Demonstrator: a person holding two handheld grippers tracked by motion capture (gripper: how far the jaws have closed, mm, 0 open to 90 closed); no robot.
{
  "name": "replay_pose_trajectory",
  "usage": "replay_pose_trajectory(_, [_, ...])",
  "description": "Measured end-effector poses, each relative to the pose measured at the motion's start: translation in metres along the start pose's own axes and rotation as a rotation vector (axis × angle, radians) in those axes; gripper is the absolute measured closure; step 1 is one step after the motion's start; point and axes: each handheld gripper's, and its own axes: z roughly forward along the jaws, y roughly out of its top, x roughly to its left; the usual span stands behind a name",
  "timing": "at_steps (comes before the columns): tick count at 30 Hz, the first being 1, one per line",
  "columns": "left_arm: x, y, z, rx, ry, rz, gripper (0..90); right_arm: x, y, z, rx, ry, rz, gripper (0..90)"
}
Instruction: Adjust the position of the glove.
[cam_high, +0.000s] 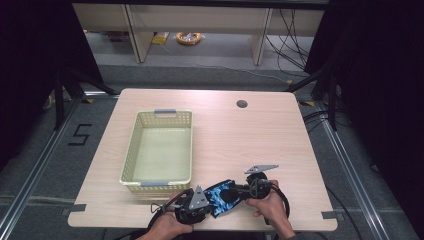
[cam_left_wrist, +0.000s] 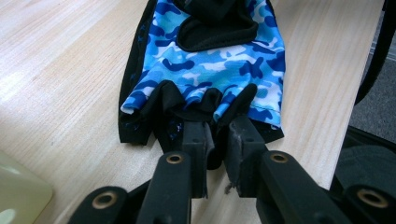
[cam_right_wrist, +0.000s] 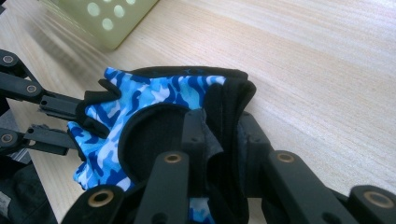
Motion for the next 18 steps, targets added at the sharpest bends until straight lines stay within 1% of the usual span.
replay_pose_trajectory(1, [0.0007, 0.0, 0.0002, -0.004, 0.006, 0.006, 79.4, 0.0002, 0.0, -0.0002, -0.004, -0.007, -0.004, 77.2])
replay_pose_trajectory(2, [0.0006, -0.0002, 0.0003, -0.005, 0.007, 0.002, 79.7, 0.0007, 0.0, -0.0006, -0.002, -0.016, -0.002, 77.3])
replay_pose_trajectory(4, [0.0009, 0.0001, 0.0003, -0.003, 0.007, 0.009, 80.3, 0.0012, -0.0005, -0.0011, -0.011, -0.015, -0.001, 77.8])
replay_pose_trajectory(5, [0.0004, 0.0001, 0.0006, -0.008, 0.005, 0.005, 80.5, 0.0011, -0.0009, -0.0014, -0.008, -0.015, 0.003, 77.9])
replay_pose_trajectory(6, [0.0001, -0.0002, 0.0003, -0.002, -0.001, 0.001, 80.7, 0.0009, -0.0013, -0.0018, -0.018, -0.013, 0.002, 78.1])
replay_pose_trajectory(8, [0.0005, -0.0006, -0.0002, -0.002, -0.002, 0.007, 81.0, -0.0002, -0.002, -0.0017, -0.03, 0.009, 0.001, 78.3])
replay_pose_trajectory(9, [0.001, -0.0006, -0.0005, -0.001, -0.001, 0.007, 81.1, 0.0003, -0.0021, -0.0026, -0.033, -0.003, 0.001, 78.5])
replay_pose_trajectory(10, [0.0011, -0.0008, -0.0003, -0.006, 0.0, 0.004, 81.2, 0.0008, -0.0022, -0.0029, -0.038, 0.011, 0.004, 78.6])
replay_pose_trajectory(11, [0.0016, -0.0009, -0.0005, -0.005, -0.008, 0.006, 81.3, 0.0015, -0.0021, -0.0037, -0.04, 0.005, 0.002, 78.7])
replay_pose_trajectory(12, [0.0017, -0.0012, -0.0006, -0.01, 0.002, 0.005, 81.4, 0.002, -0.0022, -0.0038, -0.045, 0.006, 0.001, 78.9])
replay_pose_trajectory(13, [0.0009, -0.0013, -0.0009, -0.017, -0.007, -0.003, 81.5, 0.0033, -0.002, -0.0048, -0.046, -0.004, 0.001, 79.0])
replay_pose_trajectory(14, [0.0009, -0.0014, -0.0017, -0.022, -0.002, 0.004, 81.6, 0.0039, -0.0019, -0.0048, -0.05, 0.003, -0.001, 79.1])
replay_pose_trajectory(15, [0.0007, -0.0015, -0.0026, -0.021, -0.005, 0.001, 81.6, 0.0057, -0.002, -0.0059, -0.046, -0.007, 0.002, 79.2])
replay_pose_trajectory(16, [0.0, -0.0014, -0.0038, -0.025, -0.001, 0.005, 81.7, 0.0065, -0.0021, -0.006, -0.057, 0.004, -0.004, 79.3])
replay_pose_trajectory(17, [0.0015, -0.0007, -0.0056, -0.019, -0.002, 0.028, 81.7, 0.0075, -0.0019, -0.007, -0.061, -0.002, -0.009, 79.4])
replay_pose_trajectory(18, [0.0003, -0.0006, -0.0066, -0.034, 0.003, 0.01, 81.7, 0.0081, -0.0017, -0.0076, -0.066, 0.007, -0.009, 79.4])
